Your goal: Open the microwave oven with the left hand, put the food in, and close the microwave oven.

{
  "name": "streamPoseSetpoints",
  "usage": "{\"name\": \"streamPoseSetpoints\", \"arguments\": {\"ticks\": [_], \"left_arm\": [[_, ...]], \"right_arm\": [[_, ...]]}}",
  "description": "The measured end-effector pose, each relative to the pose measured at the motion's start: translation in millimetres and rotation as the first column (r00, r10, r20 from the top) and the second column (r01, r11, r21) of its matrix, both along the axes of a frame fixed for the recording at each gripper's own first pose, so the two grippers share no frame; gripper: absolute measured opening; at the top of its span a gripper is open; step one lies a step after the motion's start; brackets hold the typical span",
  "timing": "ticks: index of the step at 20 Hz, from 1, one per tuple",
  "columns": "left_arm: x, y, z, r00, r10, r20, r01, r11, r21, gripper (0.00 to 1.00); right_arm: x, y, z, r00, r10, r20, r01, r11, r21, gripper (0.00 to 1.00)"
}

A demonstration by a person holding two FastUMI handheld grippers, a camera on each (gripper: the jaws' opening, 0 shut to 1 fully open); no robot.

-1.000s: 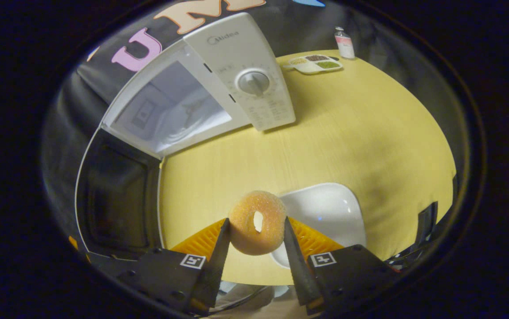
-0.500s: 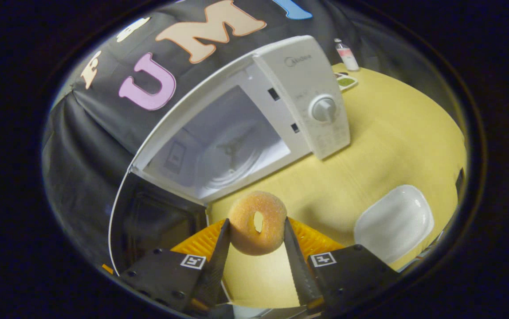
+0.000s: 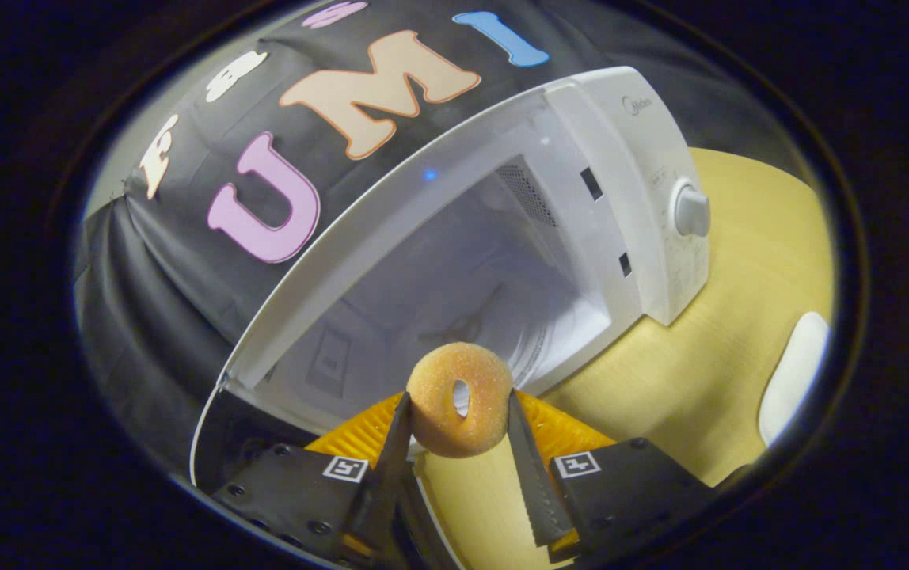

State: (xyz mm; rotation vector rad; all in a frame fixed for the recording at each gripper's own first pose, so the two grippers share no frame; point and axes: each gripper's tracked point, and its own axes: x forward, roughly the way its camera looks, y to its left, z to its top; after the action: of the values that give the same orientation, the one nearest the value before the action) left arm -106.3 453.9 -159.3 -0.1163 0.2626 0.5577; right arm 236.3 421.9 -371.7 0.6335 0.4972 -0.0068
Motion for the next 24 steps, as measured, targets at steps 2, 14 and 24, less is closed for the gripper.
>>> {"name": "streamPoseSetpoints", "arguments": {"ticks": [2,14,24], "left_arm": [[3.7,1.8,-6.9,1.0,-0.02,0.001,0.02,0.999,-0.029,0.89],[25.7,10.0,-34.2,0.995,-0.078,-0.055,0.073,0.994,-0.085,0.89],[45.2,2.3,-41.7,0.984,-0.155,-0.091,0.146,0.985,-0.092,0.89]], "right_arm": [[15.8,3.1,-0.8,0.999,-0.045,0.018,0.045,0.999,0.02,0.63],[64.0,17.9,-31.9,0.994,-0.11,0.004,0.109,0.994,0.013,0.63],[46.0,8.1,-0.3,0.996,-0.035,0.077,0.041,0.996,-0.085,0.93]]}}
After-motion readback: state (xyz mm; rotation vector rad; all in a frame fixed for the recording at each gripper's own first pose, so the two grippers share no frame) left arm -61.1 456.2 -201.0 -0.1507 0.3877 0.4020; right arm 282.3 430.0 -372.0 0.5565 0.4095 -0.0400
